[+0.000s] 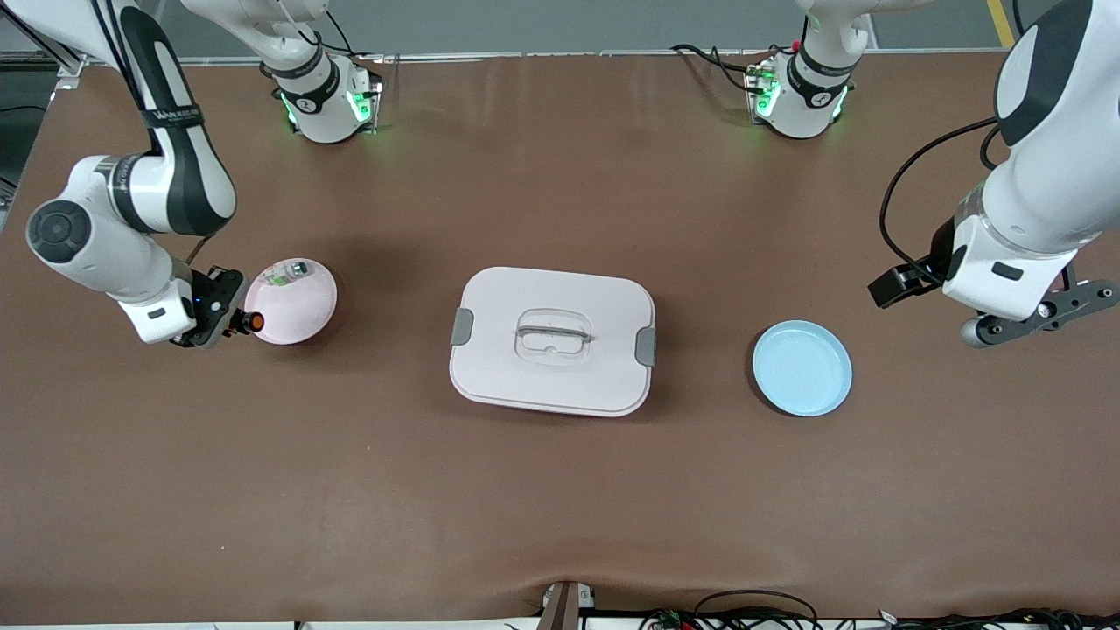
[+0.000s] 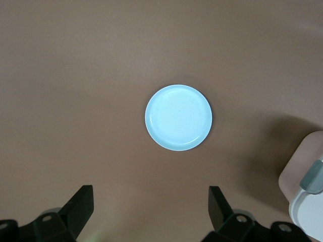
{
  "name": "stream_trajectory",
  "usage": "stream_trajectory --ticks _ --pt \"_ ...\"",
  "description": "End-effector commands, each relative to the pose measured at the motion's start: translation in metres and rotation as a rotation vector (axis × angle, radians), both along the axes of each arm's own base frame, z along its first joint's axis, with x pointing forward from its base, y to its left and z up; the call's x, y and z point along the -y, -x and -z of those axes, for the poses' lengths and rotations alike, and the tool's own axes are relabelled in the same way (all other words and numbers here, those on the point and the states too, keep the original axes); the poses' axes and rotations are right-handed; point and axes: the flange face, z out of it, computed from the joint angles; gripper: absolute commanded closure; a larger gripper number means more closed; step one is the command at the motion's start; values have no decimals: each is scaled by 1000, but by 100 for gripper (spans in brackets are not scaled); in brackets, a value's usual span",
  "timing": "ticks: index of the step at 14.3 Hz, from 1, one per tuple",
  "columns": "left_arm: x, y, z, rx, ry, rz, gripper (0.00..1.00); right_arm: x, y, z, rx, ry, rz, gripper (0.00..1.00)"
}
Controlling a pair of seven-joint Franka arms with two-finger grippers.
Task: Transfer orange switch to right arm and place
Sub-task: 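Carry the switch to the pink plate while the left gripper withdraws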
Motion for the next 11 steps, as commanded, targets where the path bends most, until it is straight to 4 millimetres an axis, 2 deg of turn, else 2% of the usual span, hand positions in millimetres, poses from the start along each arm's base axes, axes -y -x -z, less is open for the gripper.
stream_trajectory --ticks 1,2,3,4,6,7,9,11 --pt "1 11 -9 -20 28 16 0 0 10 22 -30 20 -48 97" --pt "-6 17 -25 1 44 11 0 -1 13 27 -36 18 -49 96" --pt "-8 21 -31 9 48 16 0 -2 15 33 -48 18 -46 96" --pt "-11 24 -33 10 45 14 0 -3 15 39 -60 18 -47 96" --pt "-37 28 -37 7 40 5 0 -5 20 57 -93 20 -46 94" --pt "-40 33 -42 7 49 38 0 -5 22 65 -106 19 -45 94" --pt "-65 45 -39 -20 105 75 0 -7 29 78 -122 16 -48 94" --pt "-68 53 -39 -16 130 134 0 -7 33 85 -108 13 -50 94"
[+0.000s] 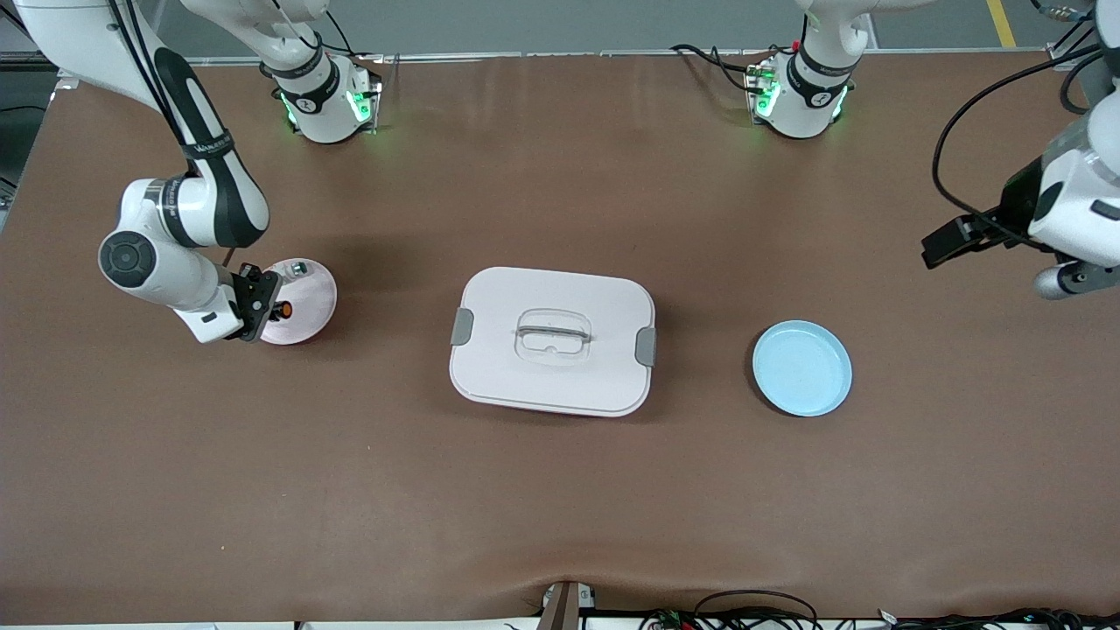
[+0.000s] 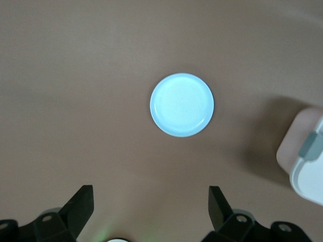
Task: Transfer orange switch to right arm and place
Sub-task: 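Lower the switch onto the pink plate with the right gripper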
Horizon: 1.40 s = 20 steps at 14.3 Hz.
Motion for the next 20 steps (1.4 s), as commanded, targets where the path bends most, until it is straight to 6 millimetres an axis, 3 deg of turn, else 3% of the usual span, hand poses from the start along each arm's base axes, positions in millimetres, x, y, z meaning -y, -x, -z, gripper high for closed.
stream_trajectory --ticks 1,2,6,10,20 --pt "2 22 -3 22 21 64 0 -1 5 7 23 9 -19 94" --pt "6 24 -1 27 18 84 0 -1 6 9 24 8 -19 94" --pt "-16 30 4 58 19 177 0 -3 10 13 25 8 -21 94" --pt "-26 20 -5 77 22 191 0 -2 18 20 11 11 7 93" --pt "-15 19 -1 71 22 205 0 -9 27 34 20 16 59 89"
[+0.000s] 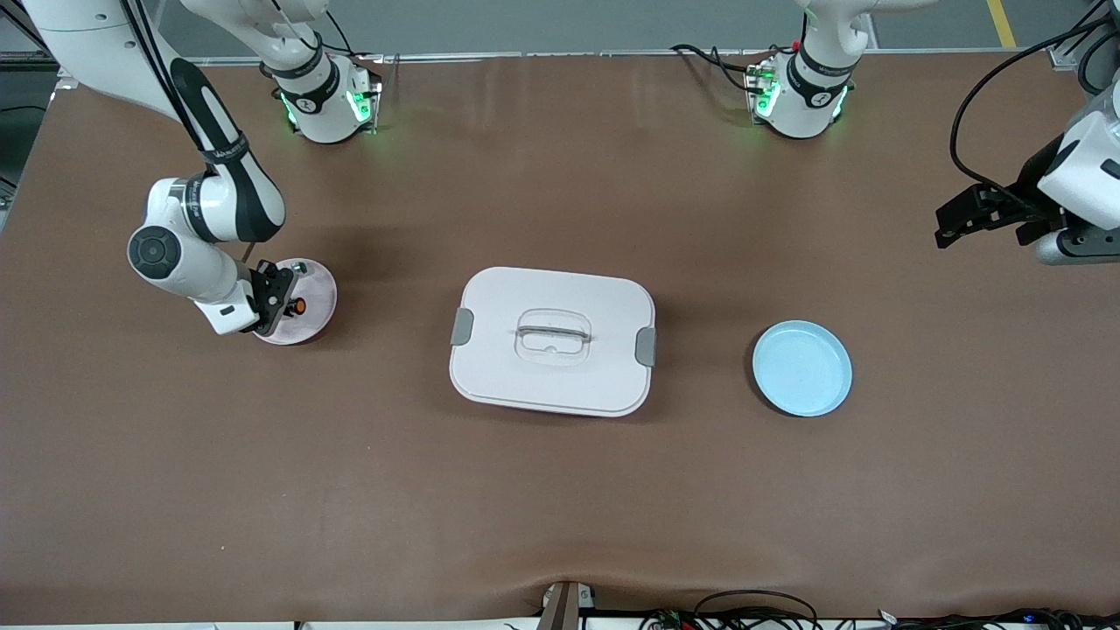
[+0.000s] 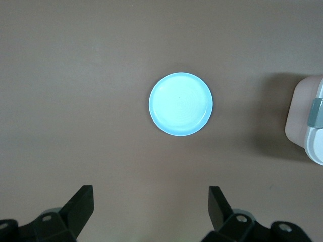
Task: Transfer orange switch to right arm and place
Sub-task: 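Lower the switch onto the pink plate with the right gripper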
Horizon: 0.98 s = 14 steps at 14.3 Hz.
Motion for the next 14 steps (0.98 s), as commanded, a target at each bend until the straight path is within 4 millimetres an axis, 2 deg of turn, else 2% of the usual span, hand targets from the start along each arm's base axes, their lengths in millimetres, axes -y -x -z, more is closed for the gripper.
stream_trajectory --ticks 1,7,10,12,14 --pt "-2 1 -4 11 10 11 0 -5 4 4 4 21 17 87" --pt "1 1 -5 13 9 16 0 -6 8 13 3 23 23 85" --pt "-1 1 -5 13 9 14 0 -6 8 13 3 24 24 79" --pt "-1 0 -4 11 10 14 0 -6 8 13 2 24 26 65" --pt "2 0 -4 11 10 14 0 -8 8 13 -1 25 21 41"
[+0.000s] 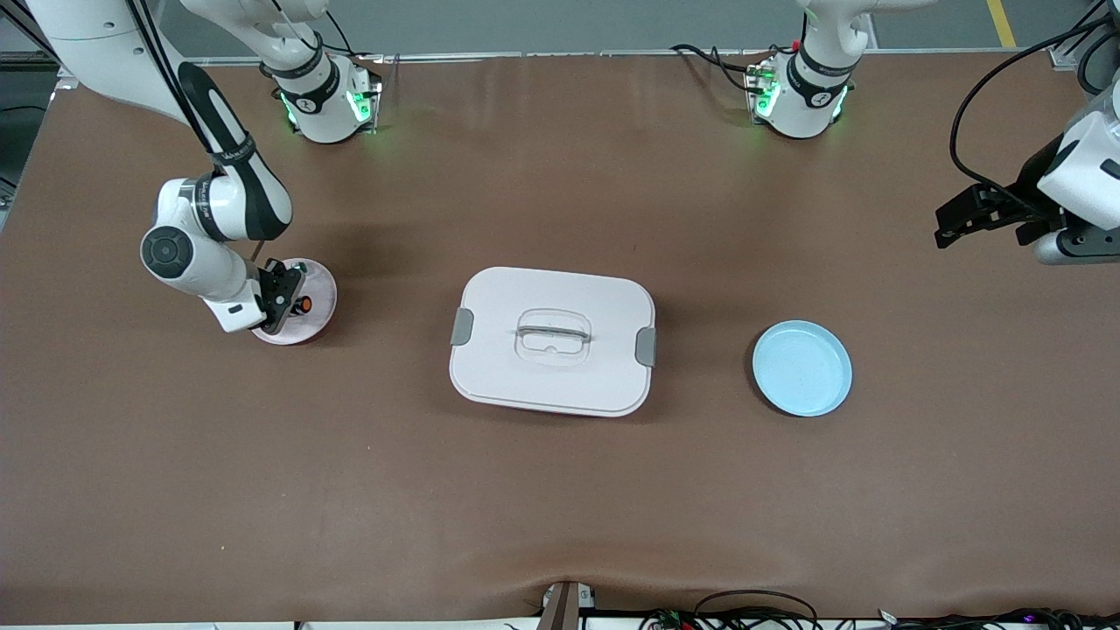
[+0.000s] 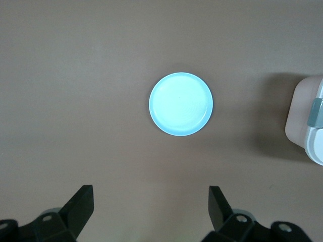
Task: Transfer orange switch to right arm and place
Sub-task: 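Lower the switch onto the pink plate with the right gripper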
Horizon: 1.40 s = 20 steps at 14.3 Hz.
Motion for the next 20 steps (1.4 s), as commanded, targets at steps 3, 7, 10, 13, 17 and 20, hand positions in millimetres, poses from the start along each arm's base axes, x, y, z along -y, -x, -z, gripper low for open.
stream_trajectory --ticks 3,7,10,13,17,20 --pt "3 1 -4 11 10 9 0 -6 -4 -4 16 18 -18 0" --pt "-4 0 -3 10 10 7 0 -12 -14 -17 2 28 -19 0" --pt "-5 0 -4 11 10 6 0 -11 -26 -30 -25 40 -14 0" --pt "-4 0 -3 10 10 7 0 -10 -28 -30 -22 40 -11 0" --pt "-2 0 -3 10 10 7 0 -7 -30 -34 -25 59 93 0" --pt "-2 0 -3 10 10 7 0 -13 -24 -35 -26 109 321 0"
